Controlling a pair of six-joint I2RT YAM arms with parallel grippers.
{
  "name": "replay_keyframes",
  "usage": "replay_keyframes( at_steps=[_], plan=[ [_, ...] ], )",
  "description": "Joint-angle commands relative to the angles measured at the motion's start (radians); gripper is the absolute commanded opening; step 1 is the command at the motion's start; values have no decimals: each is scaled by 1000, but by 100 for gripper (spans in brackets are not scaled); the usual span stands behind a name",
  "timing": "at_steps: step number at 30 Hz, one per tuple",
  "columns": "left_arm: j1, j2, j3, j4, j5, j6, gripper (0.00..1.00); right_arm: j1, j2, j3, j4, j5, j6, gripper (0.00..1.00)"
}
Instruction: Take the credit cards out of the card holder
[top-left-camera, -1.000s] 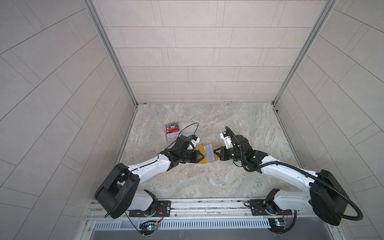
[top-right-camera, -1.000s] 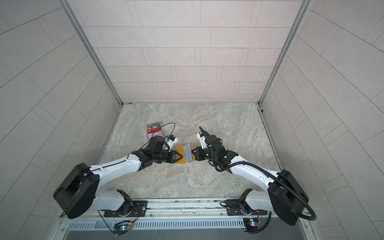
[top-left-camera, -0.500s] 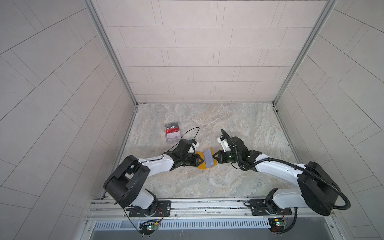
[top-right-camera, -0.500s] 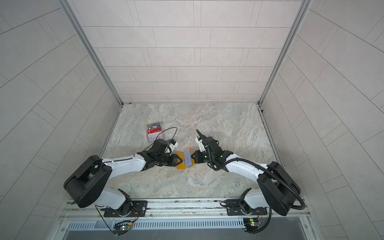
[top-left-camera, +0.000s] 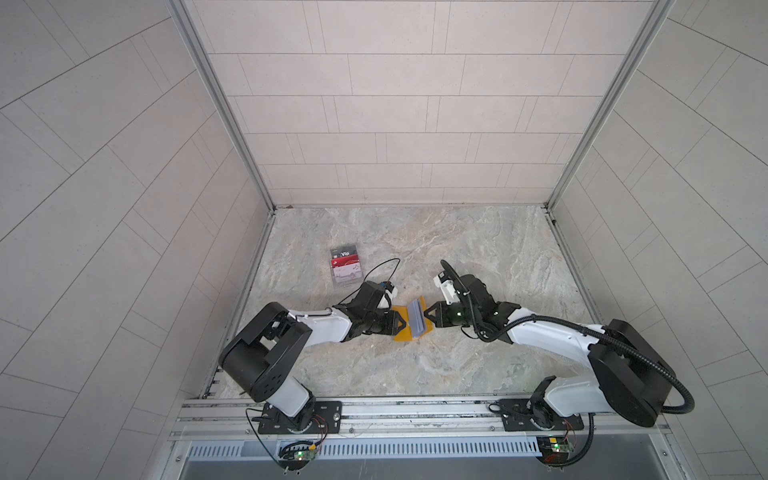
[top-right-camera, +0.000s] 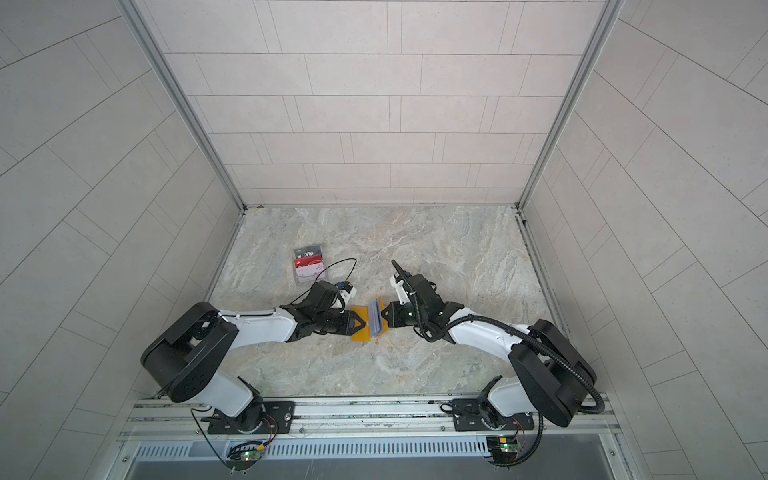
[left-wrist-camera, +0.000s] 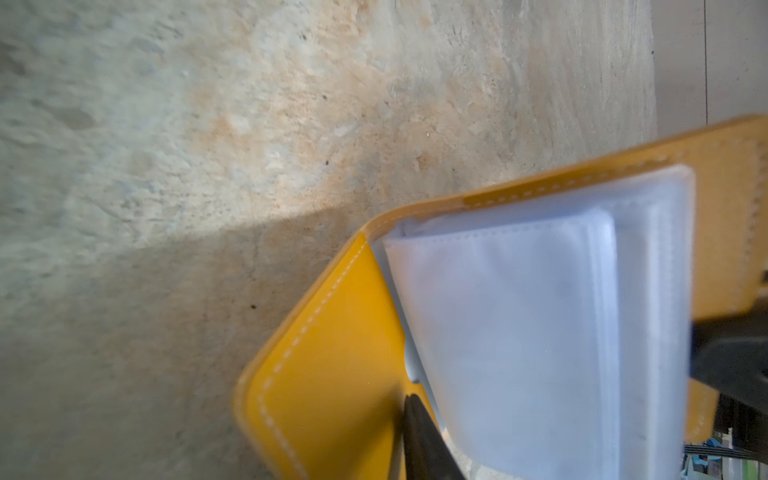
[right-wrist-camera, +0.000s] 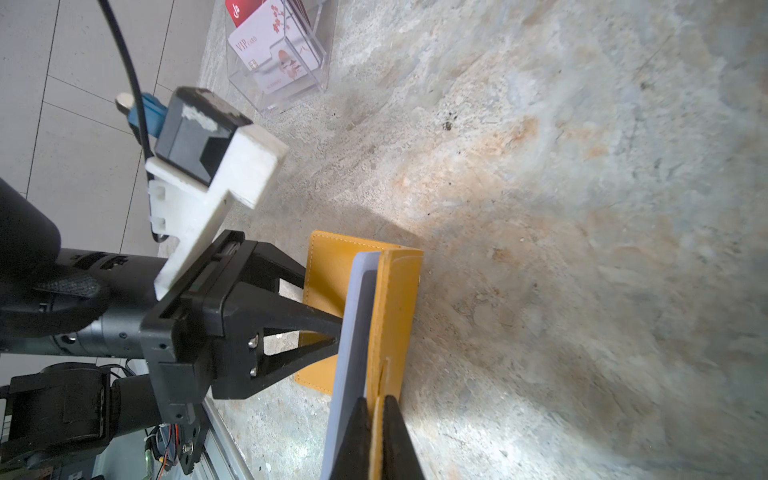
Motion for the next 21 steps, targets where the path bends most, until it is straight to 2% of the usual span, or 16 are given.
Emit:
replay_keyframes(
  at_steps=[1, 8, 15, 21],
  plan=[
    [-2, 36, -11, -41, -49, 27, 33, 5, -35, -4, 58, -18, 15, 0],
    [-2, 21, -14, -61, -67, 29, 38, 5, -6, -4, 21, 22, 10, 0],
    [-3, -63, 2, -215, -178, 66, 49, 5, -9, -4, -22, 74, -7, 1],
    [-2, -127, 25, -317, -238, 87, 51, 5, -15, -39, -63, 125, -19, 12]
  ],
)
